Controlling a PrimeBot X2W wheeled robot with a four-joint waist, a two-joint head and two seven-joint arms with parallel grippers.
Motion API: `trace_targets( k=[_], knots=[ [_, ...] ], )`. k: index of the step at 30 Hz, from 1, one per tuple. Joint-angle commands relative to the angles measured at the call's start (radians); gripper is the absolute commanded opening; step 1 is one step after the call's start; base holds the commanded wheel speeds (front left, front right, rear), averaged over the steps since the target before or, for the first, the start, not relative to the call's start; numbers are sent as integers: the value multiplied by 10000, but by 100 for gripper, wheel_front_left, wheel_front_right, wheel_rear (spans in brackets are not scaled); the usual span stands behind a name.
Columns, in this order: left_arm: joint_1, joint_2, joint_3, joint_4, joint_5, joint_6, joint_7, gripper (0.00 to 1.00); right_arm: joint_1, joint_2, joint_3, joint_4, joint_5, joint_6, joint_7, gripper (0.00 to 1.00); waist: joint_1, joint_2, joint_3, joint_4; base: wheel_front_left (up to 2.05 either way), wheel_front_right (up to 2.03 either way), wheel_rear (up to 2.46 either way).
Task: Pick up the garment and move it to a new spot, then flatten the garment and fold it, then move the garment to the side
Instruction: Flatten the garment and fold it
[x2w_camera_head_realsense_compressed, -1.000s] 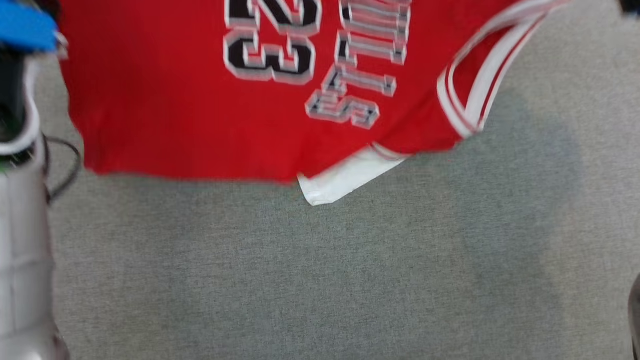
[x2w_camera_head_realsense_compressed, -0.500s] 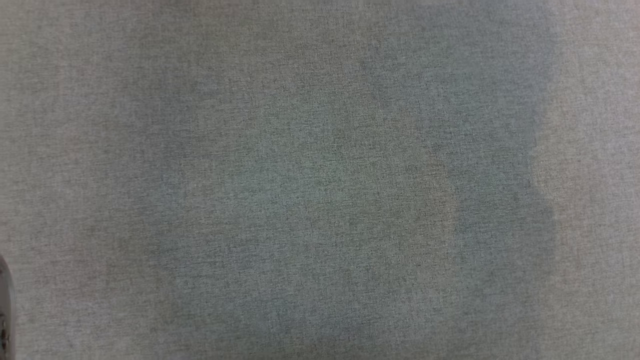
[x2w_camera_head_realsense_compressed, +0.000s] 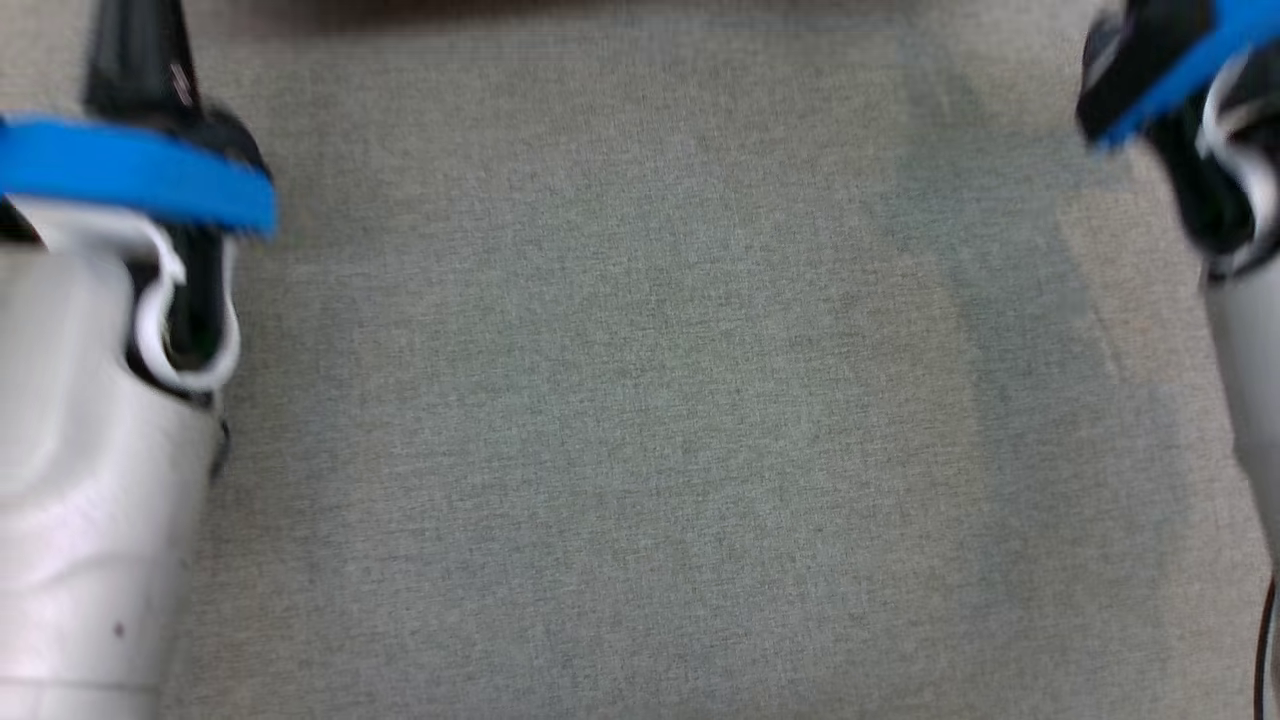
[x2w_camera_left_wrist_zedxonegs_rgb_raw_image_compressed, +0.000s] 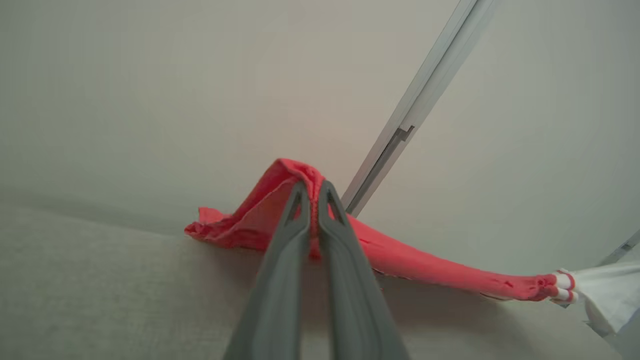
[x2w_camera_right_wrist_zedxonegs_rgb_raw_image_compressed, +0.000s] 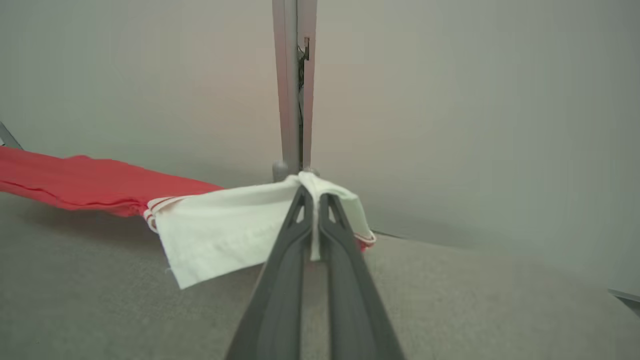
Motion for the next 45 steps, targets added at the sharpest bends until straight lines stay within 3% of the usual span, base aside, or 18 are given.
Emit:
trace_targets(
  k=[1, 5, 11, 18, 22, 28, 32, 37, 42, 45],
  knots=[
    [480, -18, -115, 85, -87, -85, -99, 0, 680, -135, -260, -206, 157, 3, 282, 0, -1, 0, -413, 106, 0, 0, 0],
    [2039, -75, -485, 537, -109, -78, -167, 0, 2905, -109, -1045, -806, 198, 3, 1612, 0, -1, 0, -1283, 217, 0, 0, 0],
    [3688, -178, -690, 1019, -486, -54, 62, 0, 5506, 551, -2313, -2191, 81, 2, 3570, 0, -1, 0, -2385, 286, 0, 0, 0],
    [5436, -17, -1055, 595, -602, 381, 794, 0, 8760, 1845, -3979, -4621, -504, 0, 6143, 0, -1, 0, -3422, 539, 0, 0, 0],
    [6346, 413, -1428, -126, -340, 782, 1489, 0, 10259, 2412, -4415, -6182, -620, 2, 7512, 0, -1, 0, -3709, 629, 0, 0, 0],
    [7541, 1504, -2224, -1769, 134, 1427, 3324, 0, 11831, 2634, -4714, -8087, -657, 2, 9239, 0, -1, 0, -3860, 698, 0, 0, 0],
    [8127, 2111, -2405, -3268, 108, 1860, 4377, 0, 12272, 2647, -4758, -9016, -508, 3, 9796, 0, -1, 0, -3859, 740, 0, 0, 0],
    [8348, 2181, -1959, -4917, -909, 2026, 5170, 0, 11641, 2651, -4553, -9403, -816, 5, 9989, 0, -1, 0, -3771, 760, 0, 0, 0],
    [7546, 2412, -1717, -5477, -1254, 2002, 5829, 0, 10191, 2379, -4120, -8932, -968, 5, 9822, 0, -1, 0, -3447, 773, 0, 0, 0],
    [7092, 2244, -1501, -5349, -1449, 2000, 5804, 0, 9380, 2190, -4034, -8515, -888, 5, 9535, 0, -1, 0, -3214, 810, 0, 0, 0]
  ],
)
